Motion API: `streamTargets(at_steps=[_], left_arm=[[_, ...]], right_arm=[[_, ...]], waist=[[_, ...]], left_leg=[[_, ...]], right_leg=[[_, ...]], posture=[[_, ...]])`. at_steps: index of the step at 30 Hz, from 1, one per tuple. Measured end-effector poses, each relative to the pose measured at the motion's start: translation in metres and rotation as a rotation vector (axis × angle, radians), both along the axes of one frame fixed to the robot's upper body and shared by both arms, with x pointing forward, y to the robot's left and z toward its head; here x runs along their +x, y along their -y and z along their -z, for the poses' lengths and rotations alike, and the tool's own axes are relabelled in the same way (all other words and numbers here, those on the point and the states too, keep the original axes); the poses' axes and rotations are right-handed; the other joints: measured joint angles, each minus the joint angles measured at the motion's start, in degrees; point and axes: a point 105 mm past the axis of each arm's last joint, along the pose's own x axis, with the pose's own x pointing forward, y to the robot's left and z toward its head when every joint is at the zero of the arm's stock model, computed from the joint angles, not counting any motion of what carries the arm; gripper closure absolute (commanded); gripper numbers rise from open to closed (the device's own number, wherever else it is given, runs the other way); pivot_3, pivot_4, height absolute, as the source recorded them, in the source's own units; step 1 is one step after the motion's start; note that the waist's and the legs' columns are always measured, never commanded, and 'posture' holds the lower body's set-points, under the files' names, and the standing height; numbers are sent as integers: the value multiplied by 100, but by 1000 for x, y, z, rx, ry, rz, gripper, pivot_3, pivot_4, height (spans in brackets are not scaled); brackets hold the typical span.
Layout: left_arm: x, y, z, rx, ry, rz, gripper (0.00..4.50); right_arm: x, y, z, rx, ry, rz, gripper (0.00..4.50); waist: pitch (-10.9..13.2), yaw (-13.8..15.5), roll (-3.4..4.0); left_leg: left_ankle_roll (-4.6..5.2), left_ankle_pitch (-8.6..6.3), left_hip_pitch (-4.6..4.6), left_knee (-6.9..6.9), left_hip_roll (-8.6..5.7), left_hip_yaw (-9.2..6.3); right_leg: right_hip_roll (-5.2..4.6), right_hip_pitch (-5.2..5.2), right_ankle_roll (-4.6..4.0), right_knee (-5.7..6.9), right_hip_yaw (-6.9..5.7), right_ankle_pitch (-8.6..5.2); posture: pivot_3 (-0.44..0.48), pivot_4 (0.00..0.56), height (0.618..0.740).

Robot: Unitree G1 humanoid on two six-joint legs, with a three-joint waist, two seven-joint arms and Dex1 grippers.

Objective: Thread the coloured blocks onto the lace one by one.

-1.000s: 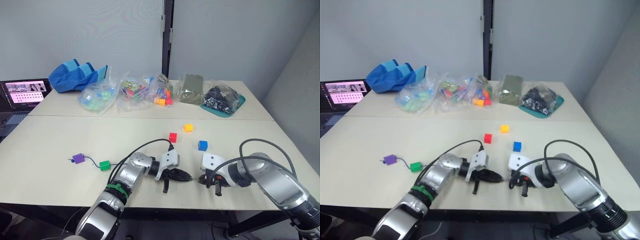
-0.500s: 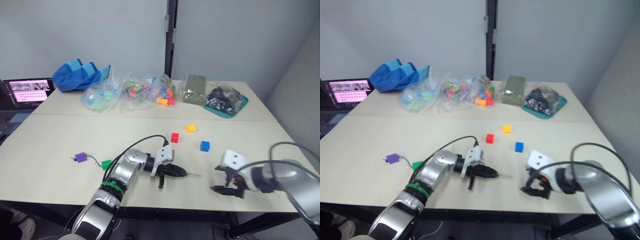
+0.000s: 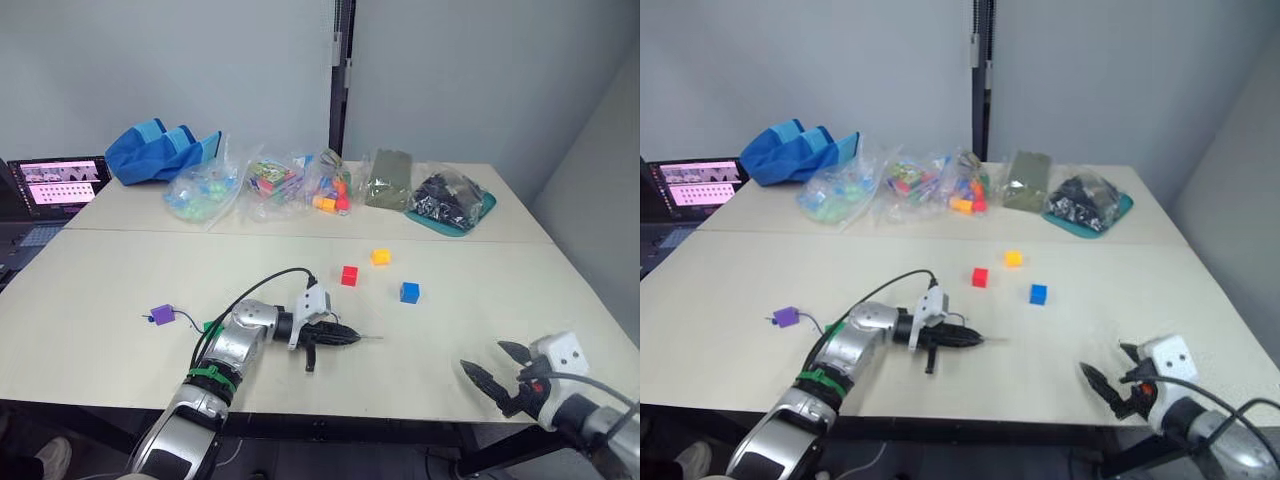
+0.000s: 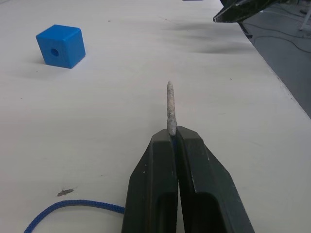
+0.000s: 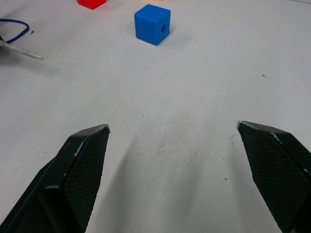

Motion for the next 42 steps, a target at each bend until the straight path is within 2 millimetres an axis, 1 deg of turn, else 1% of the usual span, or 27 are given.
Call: streamTargets(at_steps=[5, 9, 11, 13, 14, 17, 22, 26, 29, 31, 32, 35, 40, 41, 42], left_arm=[[0, -8, 0, -5, -4, -19, 4500], [-1, -11, 1, -5, -11, -33, 4500], [-3, -16, 2, -1, -5, -46, 4500], [-5, -16, 1, -6, 0, -47, 4500], [-6, -17, 2, -6, 0, -52, 4500], [-8, -23, 2, -10, 1, -78, 4500], [-14, -19, -3, -43, 11, -88, 4500], [-19, -21, -2, -42, 18, -82, 4500], [-20, -19, -6, -47, 33, -76, 4500], [-20, -19, -6, -46, 34, -81, 4500], [-19, -20, -6, -42, 31, -86, 4500], [-18, -22, -5, -38, 30, -94, 4500], [-20, -19, -4, -36, 26, -81, 4500], [-20, -18, -4, -37, 24, -78, 4500], [-21, -17, -4, -37, 23, -76, 4500]], right_arm=[[-1, 3, 1, -9, 36, 37, 68], [8, -5, 1, -7, 54, 22, 68], [25, -14, -6, -5, 93, 11, 68], [38, -22, -14, 1, 128, -2, 68], [47, -28, -18, 14, 147, -2, 68], [74, -39, -23, 56, 171, 36, 68], [112, -65, -22, 93, 157, 29, 68], [140, -77, -19, 88, 138, 32, 68], [154, -87, -15, 89, 130, 36, 68], [157, -87, -8, 85, 119, 53, 68], [158, -86, -3, 86, 106, 69, 303], [159, -84, 9, 94, 78, 88, 1207], [157, -89, 9, 113, 90, 92, 2922], [156, -89, 10, 114, 91, 94, 3208], [154, -88, 10, 114, 94, 95, 3287]], waist=[[-1, 3, 1], [-1, -4, 2], [-1, -61, 3], [-2, -68, 5], [-2, -70, 5], [-3, -86, 5], [-2, -80, 8], [-2, -98, 9], [-2, -104, 10], [-2, -84, 10], [-2, -82, 10], [-2, -107, 11], [-3, -129, 12], [-3, -129, 12], [-3, -125, 12]], left_leg=[[0, 0, 0, -2, 0, 0], [0, 0, 0, -2, 0, 0], [0, 0, 3, -3, 1, 1], [0, 0, 4, -5, 1, 0], [0, 0, 4, -7, 1, 0], [-1, 1, 3, -6, 1, 0], [-1, 1, 2, -8, 1, -1], [-1, 1, 3, -10, 1, 0], [-1, 1, 3, -11, 1, 0], [-1, 1, 2, -12, 1, 0], [-1, 1, 2, -12, 1, 0], [-1, 1, 3, -12, 1, 0], [-1, 1, 3, -14, 1, 0], [-1, 1, 3, -14, 1, 0], [-1, 1, 3, -14, 1, 0]], right_leg=[[0, 0, 0, -1, 0, 0], [0, 0, -1, 0, 0, 0], [0, 0, -2, 2, 1, 1], [0, 0, -3, 4, 1, 1], [0, 0, -3, 2, 0, 1], [0, 0, -3, 1, 1, 2], [0, 0, -2, 0, -1, 2], [0, -1, -3, 2, -1, 2], [0, -1, -3, 2, -1, 2], [0, -1, -2, 0, -2, 2], [0, -1, -2, 0, -1, 2], [0, -2, -3, 3, -1, 2], [0, -3, -3, 4, -1, 2], [0, -3, -3, 4, -1, 2], [0, -3, -3, 3, -1, 2]], posture=[[0, 150, 740], [0, 150, 740], [0, 150, 740], [0, 150, 740], [0, 150, 740], [0, 150, 740], [0, 150, 740], [0, 150, 740], [0, 150, 740], [0, 150, 740], [0, 150, 740], [0, 150, 740], [0, 150, 740], [0, 150, 740], [0, 150, 740]])
